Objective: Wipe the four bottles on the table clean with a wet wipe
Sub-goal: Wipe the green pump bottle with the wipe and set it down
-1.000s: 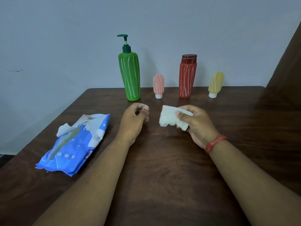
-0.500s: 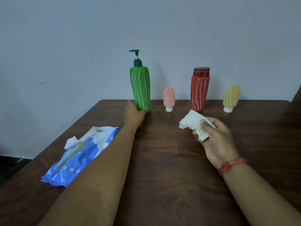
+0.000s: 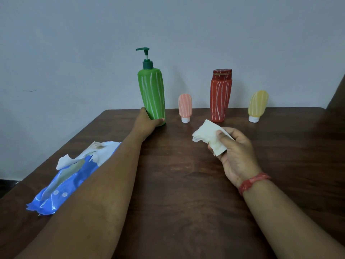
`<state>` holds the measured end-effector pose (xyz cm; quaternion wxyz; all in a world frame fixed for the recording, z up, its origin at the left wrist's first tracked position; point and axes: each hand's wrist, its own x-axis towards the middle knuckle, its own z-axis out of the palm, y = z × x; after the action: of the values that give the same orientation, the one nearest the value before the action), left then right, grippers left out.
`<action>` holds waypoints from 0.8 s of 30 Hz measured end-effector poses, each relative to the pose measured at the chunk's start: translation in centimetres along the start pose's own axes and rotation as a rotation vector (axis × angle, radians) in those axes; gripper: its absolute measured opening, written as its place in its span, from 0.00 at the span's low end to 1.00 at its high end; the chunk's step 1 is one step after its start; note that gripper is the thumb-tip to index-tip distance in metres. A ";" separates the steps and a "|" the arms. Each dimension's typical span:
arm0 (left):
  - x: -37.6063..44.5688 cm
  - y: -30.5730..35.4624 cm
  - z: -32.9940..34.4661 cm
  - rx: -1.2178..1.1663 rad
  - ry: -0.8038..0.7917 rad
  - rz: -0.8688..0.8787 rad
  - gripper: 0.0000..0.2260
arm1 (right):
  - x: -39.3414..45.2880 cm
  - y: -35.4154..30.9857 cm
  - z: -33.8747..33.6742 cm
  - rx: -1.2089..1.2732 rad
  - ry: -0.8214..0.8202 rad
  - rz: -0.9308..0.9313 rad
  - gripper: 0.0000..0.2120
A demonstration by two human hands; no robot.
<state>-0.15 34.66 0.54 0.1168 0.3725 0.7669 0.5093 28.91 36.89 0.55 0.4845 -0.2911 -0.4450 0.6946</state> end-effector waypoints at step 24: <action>-18.2 4.5 -0.2 -0.659 -0.391 -0.078 0.30 | -1.6 -1.3 0.0 -0.110 0.085 -0.284 0.06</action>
<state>14.42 22.85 0.92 0.3936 0.3754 0.5389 0.6432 30.08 35.56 1.67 0.5796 -0.2806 -0.4981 0.5807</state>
